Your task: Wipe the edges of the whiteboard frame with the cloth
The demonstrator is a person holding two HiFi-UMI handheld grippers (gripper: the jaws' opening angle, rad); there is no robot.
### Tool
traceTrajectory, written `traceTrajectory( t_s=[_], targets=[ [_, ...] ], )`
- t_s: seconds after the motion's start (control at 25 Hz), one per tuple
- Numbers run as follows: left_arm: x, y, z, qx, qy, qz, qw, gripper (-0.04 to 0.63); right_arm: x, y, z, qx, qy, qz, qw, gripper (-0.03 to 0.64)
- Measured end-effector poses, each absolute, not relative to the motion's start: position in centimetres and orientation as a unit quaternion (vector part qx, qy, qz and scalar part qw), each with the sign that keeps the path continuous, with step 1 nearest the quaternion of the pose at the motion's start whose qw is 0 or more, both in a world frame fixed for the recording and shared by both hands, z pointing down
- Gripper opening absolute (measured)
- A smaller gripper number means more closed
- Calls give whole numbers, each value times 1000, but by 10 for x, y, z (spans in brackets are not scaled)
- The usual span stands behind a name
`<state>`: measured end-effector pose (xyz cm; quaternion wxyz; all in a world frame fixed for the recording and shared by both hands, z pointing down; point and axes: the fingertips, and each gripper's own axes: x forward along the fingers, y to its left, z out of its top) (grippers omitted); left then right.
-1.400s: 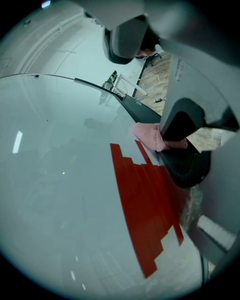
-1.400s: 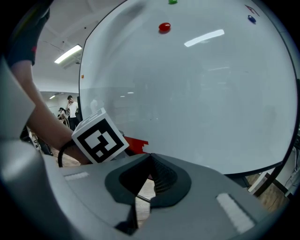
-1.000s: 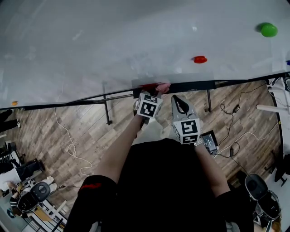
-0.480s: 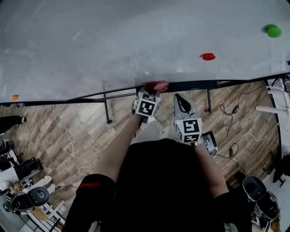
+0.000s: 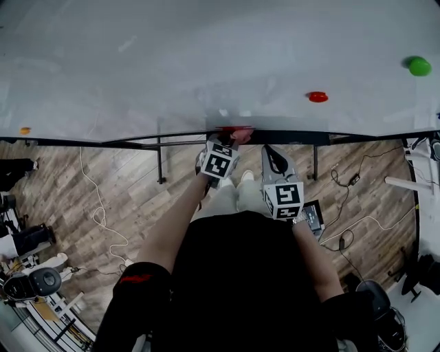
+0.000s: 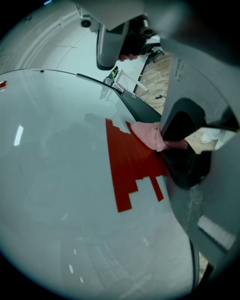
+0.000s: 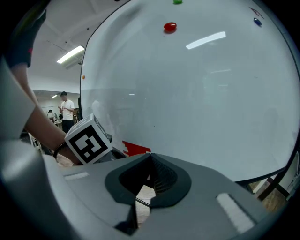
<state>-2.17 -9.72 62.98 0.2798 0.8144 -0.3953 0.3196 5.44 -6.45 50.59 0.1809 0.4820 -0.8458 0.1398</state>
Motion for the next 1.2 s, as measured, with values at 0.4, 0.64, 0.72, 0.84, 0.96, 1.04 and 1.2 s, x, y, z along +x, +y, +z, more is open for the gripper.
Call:
traceTrajectory(
  t_s=[0.4, 0.64, 0.72, 0.84, 0.96, 1.04, 1.2],
  targets=[
    [-24, -99, 629, 802, -416, 325, 279, 46, 52, -72, 508, 431, -872, 138, 184, 2],
    [-22, -100, 629, 801, -421, 325, 276, 46, 59, -76, 510, 419, -879, 135, 184, 2],
    [-21, -99, 628, 799, -424, 324, 276, 46, 60, -75, 511, 413, -881, 135, 185, 2],
    [-21, -99, 628, 798, -425, 325, 276, 46, 59, -74, 510, 405, -885, 128, 189, 2],
    [-22, -99, 629, 798, -424, 327, 277, 46, 59, -74, 509, 402, -887, 127, 188, 2],
    [-23, -99, 628, 799, -423, 327, 275, 46, 59, -76, 508, 405, -886, 129, 188, 2],
    [-25, -98, 628, 803, -417, 325, 275, 46, 54, -80, 508, 416, -880, 132, 186, 2]
  ],
)
